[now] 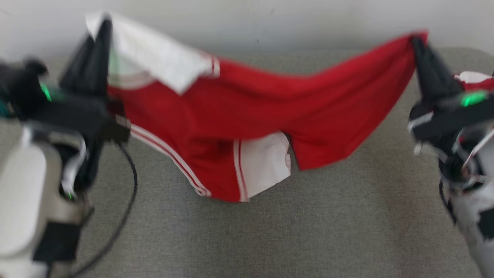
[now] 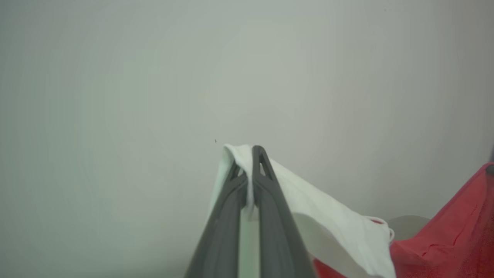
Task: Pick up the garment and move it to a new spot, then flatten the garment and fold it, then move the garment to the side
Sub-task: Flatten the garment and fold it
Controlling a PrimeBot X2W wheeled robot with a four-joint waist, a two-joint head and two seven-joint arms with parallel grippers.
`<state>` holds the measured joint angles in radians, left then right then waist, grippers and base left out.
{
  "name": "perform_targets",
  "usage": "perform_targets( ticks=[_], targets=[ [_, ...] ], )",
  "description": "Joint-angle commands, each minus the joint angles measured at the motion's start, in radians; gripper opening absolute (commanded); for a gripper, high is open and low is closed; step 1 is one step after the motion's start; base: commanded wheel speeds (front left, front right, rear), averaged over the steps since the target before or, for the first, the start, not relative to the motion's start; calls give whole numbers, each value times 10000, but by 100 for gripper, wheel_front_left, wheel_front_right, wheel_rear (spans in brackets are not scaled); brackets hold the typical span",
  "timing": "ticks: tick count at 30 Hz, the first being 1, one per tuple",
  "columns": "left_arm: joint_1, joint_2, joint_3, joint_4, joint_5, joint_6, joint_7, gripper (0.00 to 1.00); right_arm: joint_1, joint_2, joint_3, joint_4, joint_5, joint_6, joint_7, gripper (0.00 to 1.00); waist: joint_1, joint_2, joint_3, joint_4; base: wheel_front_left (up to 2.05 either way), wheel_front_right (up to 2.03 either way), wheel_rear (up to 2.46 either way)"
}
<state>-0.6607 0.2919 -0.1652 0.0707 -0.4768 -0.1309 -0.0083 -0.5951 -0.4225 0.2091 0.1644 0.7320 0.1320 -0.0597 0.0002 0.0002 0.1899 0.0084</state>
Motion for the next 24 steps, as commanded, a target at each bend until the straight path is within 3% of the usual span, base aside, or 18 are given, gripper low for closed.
perform_targets(
  ticks=[1,7,14,24],
  targets=[
    [-1161,251,-238,330,-176,14,233,0,-1015,26,-47,337,324,-19,240,0,-2,-2,1092,-287,0,0,0],
    [-5363,600,-723,2337,-1139,13,789,0,-4703,138,232,1940,1147,-19,1190,0,-2,-2,2299,-525,0,0,0],
    [-9031,959,-1553,4327,-1162,13,857,0,-8271,439,725,3328,1378,-19,1557,0,-2,-2,3141,-877,0,0,0],
    [-12212,822,-2091,6648,-1445,12,439,0,-10769,219,1560,5118,915,-19,1436,0,-2,-2,3421,-951,0,0,0]
  ],
)
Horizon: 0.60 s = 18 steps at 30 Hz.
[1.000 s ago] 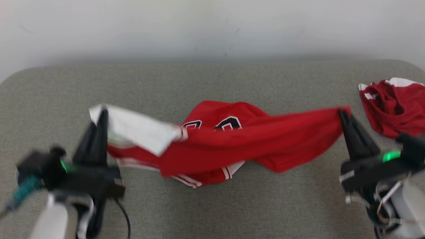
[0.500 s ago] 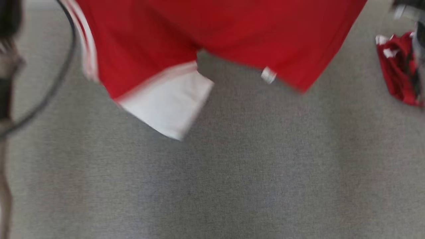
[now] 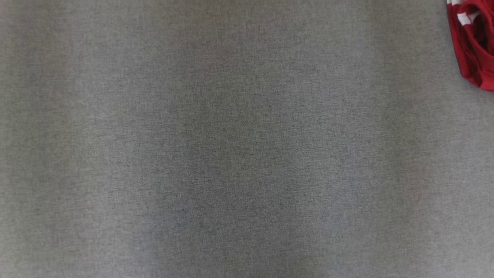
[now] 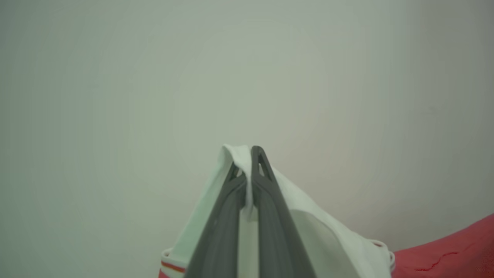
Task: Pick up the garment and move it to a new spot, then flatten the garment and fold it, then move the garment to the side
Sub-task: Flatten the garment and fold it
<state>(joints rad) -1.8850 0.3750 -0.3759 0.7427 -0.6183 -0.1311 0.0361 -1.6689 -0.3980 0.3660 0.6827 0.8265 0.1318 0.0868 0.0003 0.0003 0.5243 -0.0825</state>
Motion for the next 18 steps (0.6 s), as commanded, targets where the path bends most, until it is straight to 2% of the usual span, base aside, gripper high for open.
perform_targets(
  ticks=[1,8,18],
  targets=[
    [-203,-73,12,139,-117,14,-175,0,-214,-83,33,107,-40,-17,-104,0,-3,-3,112,-17,0,0,0],
    [-847,-461,-382,1152,-512,14,-1050,0,-833,-417,468,865,192,-17,-382,0,-3,-3,377,223,0,0,0],
    [-364,-337,-1275,1697,-1143,13,-1842,0,-309,-662,1413,737,972,-17,-727,0,-3,-3,525,192,0,0,0]
  ],
)
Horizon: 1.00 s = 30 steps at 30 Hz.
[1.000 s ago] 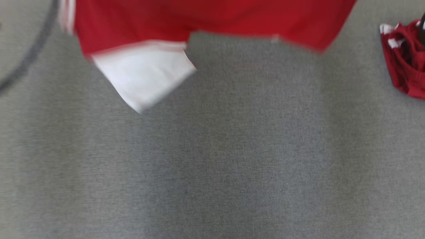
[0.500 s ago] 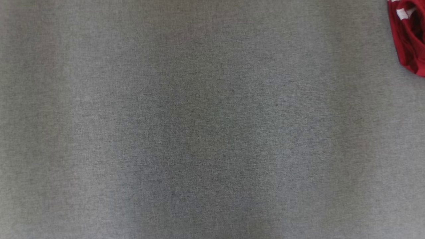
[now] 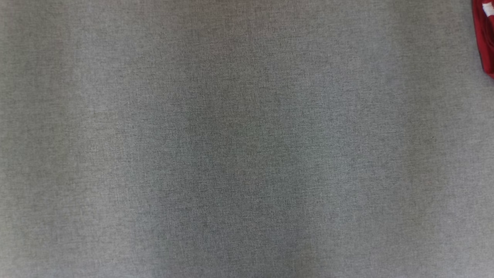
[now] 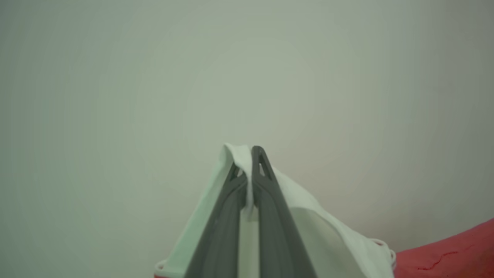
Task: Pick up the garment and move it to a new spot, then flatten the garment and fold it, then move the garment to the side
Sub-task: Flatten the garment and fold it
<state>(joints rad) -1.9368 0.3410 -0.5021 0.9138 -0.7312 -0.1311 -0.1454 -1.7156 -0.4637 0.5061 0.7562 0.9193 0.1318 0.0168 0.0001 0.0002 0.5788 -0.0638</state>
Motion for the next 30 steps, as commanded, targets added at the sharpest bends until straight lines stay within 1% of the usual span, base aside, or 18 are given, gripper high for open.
perform_targets(
  ticks=[1,7,13,15,16,18,19,24,26,30],
  targets=[
    [280,53,-177,-92,-70,13,-88,0,286,-62,131,-106,129,-17,-63,0,-1,-2,-52,6,0,0,0],
    [1506,458,-376,-687,-895,13,-730,0,1463,-524,896,-1005,876,-17,-303,0,-1,-2,-536,20,0,0,0],
    [3602,921,-138,-1861,-1502,16,-1114,0,3327,-1359,1512,-2408,1718,-17,-711,0,-1,-2,-1244,114,0,0,0],
    [4481,1051,59,-2426,-1636,122,-1152,0,4046,-1725,1654,-2906,1933,-17,-861,0,-1,-2,-1488,149,0,0,0],
    [5502,1195,410,-3222,-1756,377,-1190,0,4863,-2102,1871,-3417,2079,-17,-1030,0,-1,-2,-1722,174,0,0,0],
    [6694,1328,676,-4127,-1825,679,-1195,0,5643,-2413,2009,-3914,2253,-17,-1186,0,-1,-2,-1939,192,0,0,0],
    [6694,1328,676,-4127,-1825,679,-1195,0,5643,-2413,2009,-3914,2253,-17,-1186,0,-1,-2,-1939,192,0,0,0],
    [10021,1498,1592,-6912,-1894,1644,-1196,0,7746,-2974,2135,-4982,2747,-17,-1716,0,-1,-2,-2412,216,0,0,0],
    [11413,1452,1828,-7968,-1823,2026,-1196,0,8607,-3173,2171,-5392,2910,-17,-1957,0,-1,-2,-2595,244,0,0,0],
    [14149,1222,2139,-9623,-1666,2654,-1190,0,10195,-3383,2213,-5921,3109,-17,-2258,0,-1,-2,-2928,201,0,0,0]
  ],
)
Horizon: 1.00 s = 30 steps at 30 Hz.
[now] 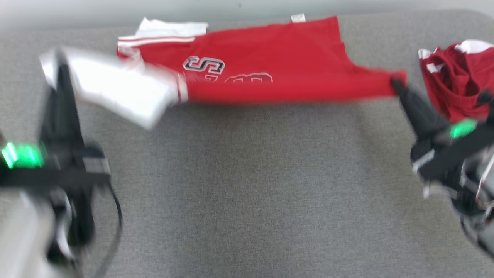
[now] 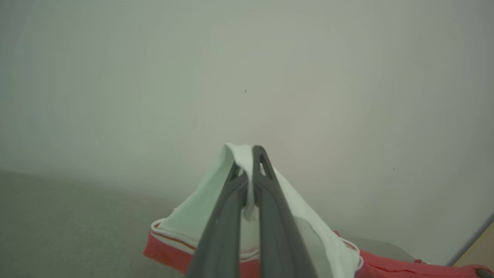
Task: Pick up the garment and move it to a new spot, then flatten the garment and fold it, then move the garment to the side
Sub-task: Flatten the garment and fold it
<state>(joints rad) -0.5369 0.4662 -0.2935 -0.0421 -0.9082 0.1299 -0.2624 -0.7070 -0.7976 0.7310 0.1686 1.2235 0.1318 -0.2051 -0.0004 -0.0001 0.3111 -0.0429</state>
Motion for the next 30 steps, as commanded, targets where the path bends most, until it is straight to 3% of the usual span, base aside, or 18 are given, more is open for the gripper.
perform_targets(
  ticks=[1,6,19,23,30],
  targets=[
    [777,-149,140,-327,115,125,-20,0,509,-66,-8,-130,77,-17,-101,0,4,1,-349,2,0,0,0],
    [3276,-812,787,-985,239,252,-21,0,2040,-186,14,-325,-116,-17,-352,0,4,1,-654,84,0,0,0],
    [6599,-2905,1551,-6,559,-562,-22,0,5416,401,-945,-77,-642,-17,-606,0,4,1,-1365,414,0,0,0],
    [7259,-3300,1965,276,738,-735,-23,0,6194,554,-1129,-2,-799,-17,-608,0,4,1,-1531,449,0,0,0],
    [7936,-3479,1862,626,762,-916,27,0,6941,614,-1212,20,-840,-17,-588,0,4,1,-1672,393,0,0,0]
  ],
)
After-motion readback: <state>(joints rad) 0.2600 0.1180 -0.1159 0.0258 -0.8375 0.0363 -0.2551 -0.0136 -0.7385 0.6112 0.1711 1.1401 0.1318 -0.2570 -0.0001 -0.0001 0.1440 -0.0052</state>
